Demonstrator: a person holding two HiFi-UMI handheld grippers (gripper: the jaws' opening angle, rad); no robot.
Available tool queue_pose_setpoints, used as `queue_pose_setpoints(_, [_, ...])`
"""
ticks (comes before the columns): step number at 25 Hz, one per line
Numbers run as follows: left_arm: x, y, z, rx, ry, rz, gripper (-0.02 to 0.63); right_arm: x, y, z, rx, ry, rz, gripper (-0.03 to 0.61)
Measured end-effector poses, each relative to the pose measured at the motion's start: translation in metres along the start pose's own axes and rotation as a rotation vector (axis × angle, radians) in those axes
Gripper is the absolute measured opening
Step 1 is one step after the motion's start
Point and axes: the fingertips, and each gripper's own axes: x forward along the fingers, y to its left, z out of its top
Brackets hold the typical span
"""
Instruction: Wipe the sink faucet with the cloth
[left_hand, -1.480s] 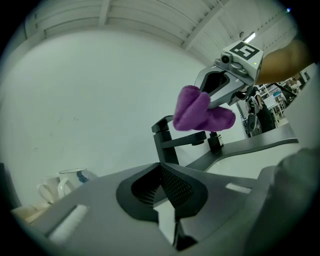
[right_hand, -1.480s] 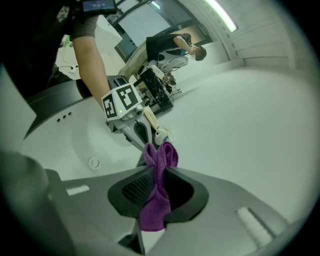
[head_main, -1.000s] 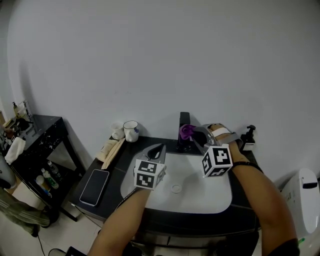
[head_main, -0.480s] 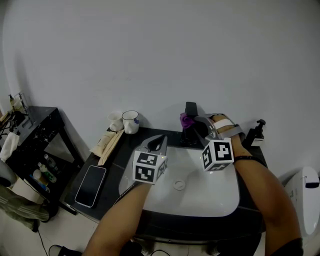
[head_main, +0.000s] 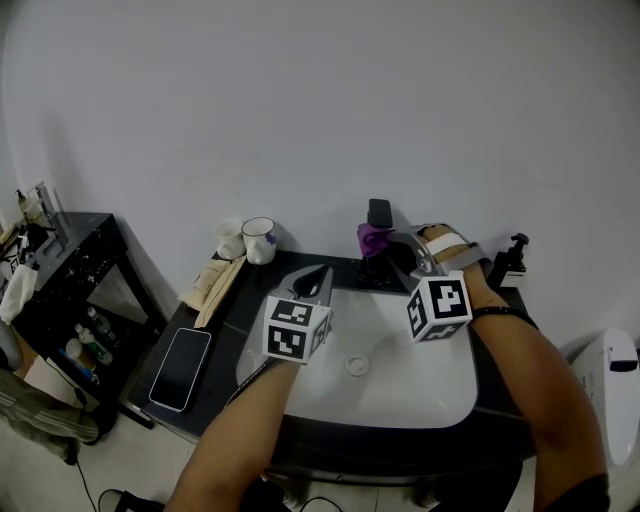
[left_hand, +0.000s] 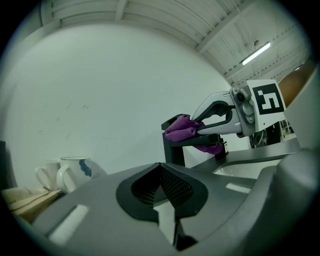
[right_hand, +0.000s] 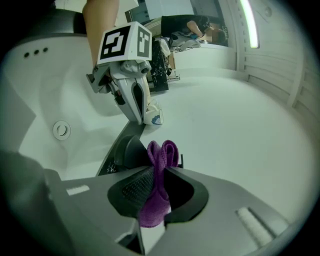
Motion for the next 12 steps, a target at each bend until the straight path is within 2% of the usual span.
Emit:
queue_pose_setpoints(7, [-0.002,0.004,-0.003,-0.005,0.016,0.013,0.017,-0.027,0.008,0.021,-0.057,-0.033,0.032,0.066])
queue_pose_setpoints(12, [-0.004,-0.001,0.0,0.035,0.019,0.01,0.017,-0.05,0.012,0.033,-0.053,-0.048,0.035,0.066])
